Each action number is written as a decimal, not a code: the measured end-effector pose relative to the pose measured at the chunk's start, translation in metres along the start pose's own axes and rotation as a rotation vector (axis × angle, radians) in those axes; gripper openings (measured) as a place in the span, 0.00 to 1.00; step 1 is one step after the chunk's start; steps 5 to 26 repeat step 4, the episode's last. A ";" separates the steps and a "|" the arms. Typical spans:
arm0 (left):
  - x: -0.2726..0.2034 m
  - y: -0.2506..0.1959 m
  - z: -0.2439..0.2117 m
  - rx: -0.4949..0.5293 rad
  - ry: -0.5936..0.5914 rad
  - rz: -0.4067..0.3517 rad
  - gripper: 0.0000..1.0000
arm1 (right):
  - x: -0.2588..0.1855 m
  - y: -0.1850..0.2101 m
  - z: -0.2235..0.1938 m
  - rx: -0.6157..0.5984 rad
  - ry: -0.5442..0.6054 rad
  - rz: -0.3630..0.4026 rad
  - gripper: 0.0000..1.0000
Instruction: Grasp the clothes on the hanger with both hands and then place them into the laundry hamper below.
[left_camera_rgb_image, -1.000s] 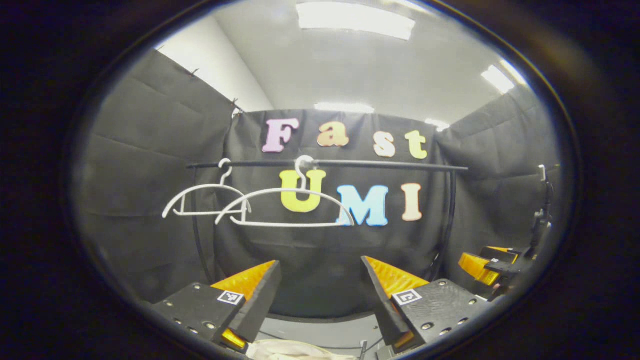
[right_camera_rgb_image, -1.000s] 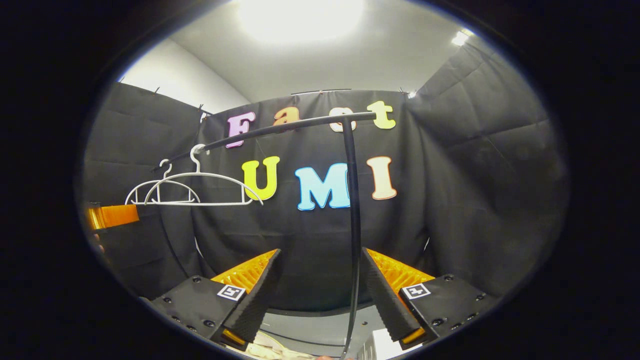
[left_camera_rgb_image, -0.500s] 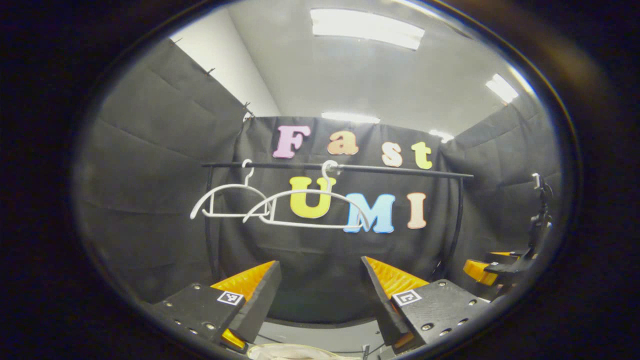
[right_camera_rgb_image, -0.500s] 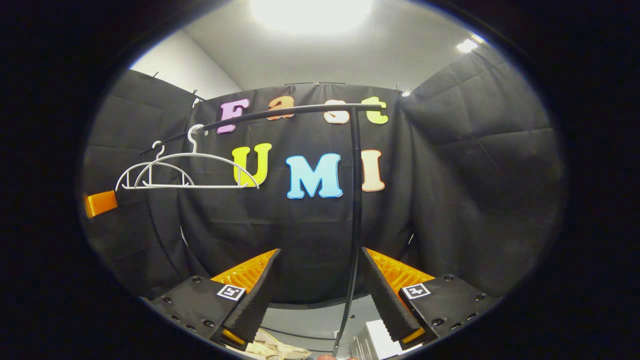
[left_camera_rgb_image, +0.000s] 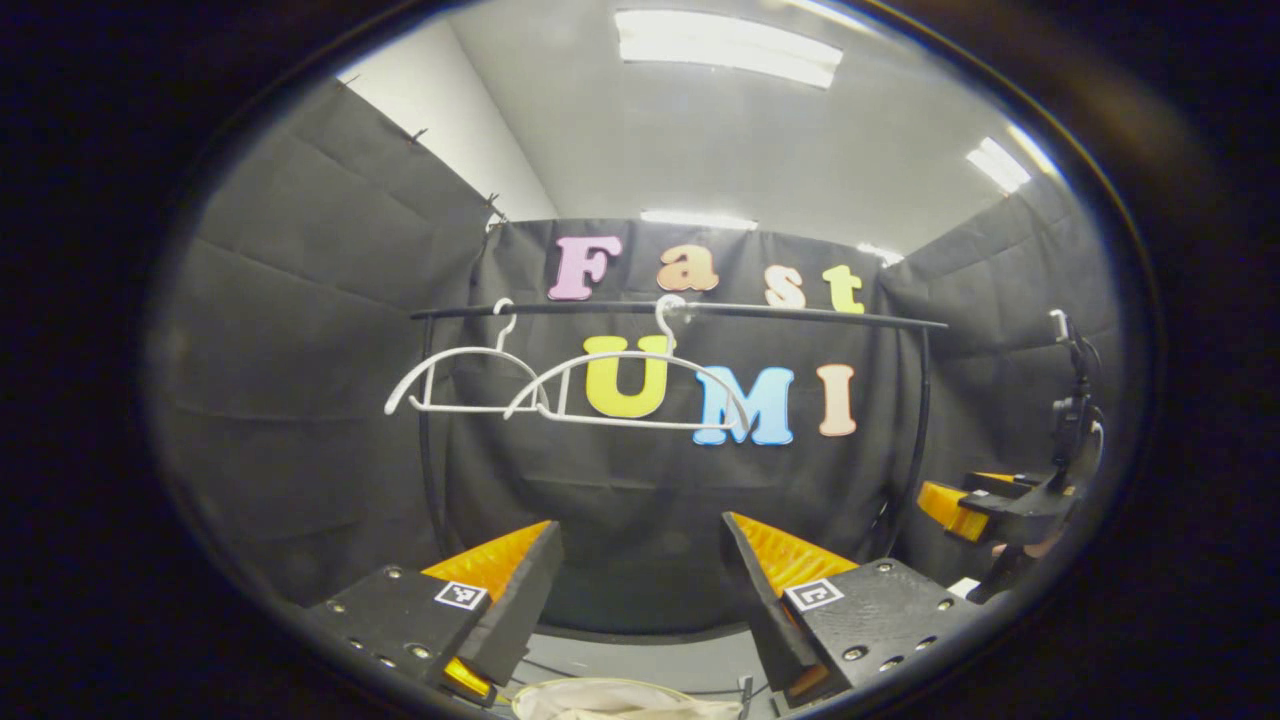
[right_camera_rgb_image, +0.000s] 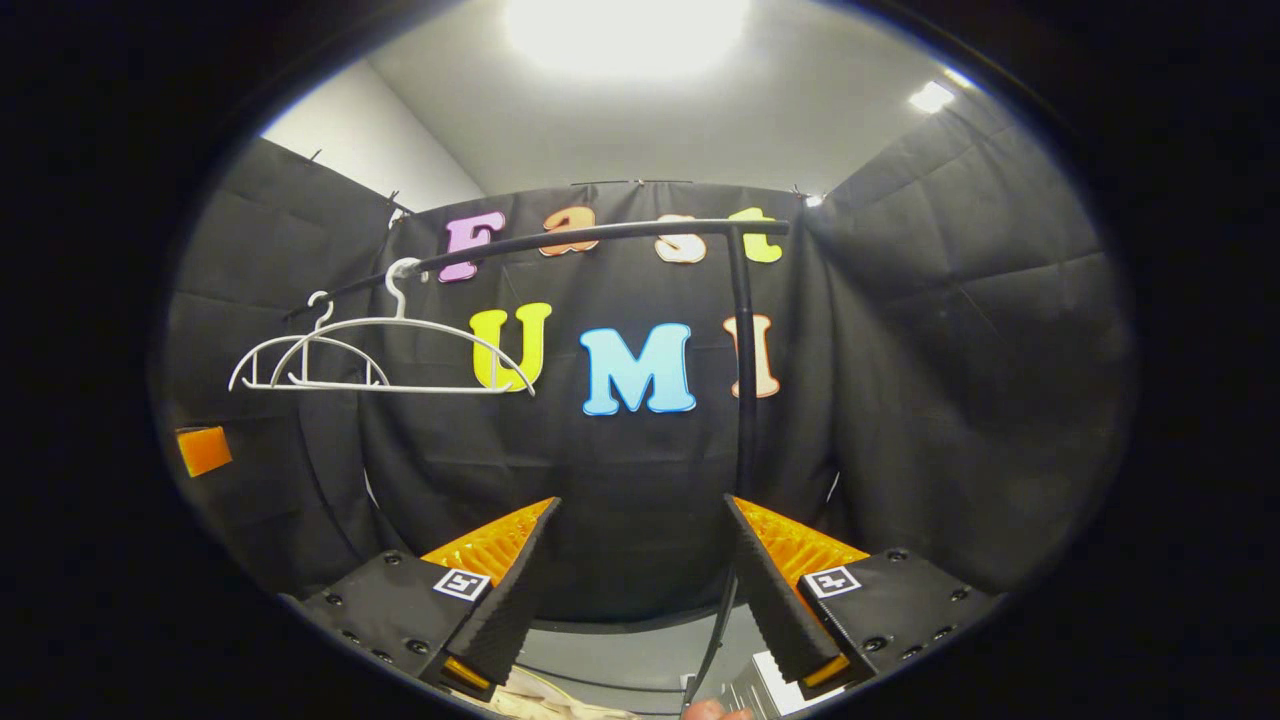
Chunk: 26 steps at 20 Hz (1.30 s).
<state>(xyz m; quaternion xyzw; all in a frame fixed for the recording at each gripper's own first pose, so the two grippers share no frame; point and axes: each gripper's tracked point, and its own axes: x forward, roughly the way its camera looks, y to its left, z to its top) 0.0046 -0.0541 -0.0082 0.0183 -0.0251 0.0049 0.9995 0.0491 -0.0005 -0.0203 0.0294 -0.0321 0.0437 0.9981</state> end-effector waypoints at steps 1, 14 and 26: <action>0.000 0.001 -0.004 -0.015 0.004 -0.006 0.89 | 0.003 0.005 0.001 -0.002 -0.006 0.005 0.98; 0.002 0.009 -0.021 -0.033 0.027 -0.016 0.92 | 0.009 0.018 -0.004 0.001 0.007 0.013 0.98; 0.002 0.009 -0.021 -0.033 0.027 -0.016 0.92 | 0.009 0.018 -0.004 0.001 0.007 0.013 0.98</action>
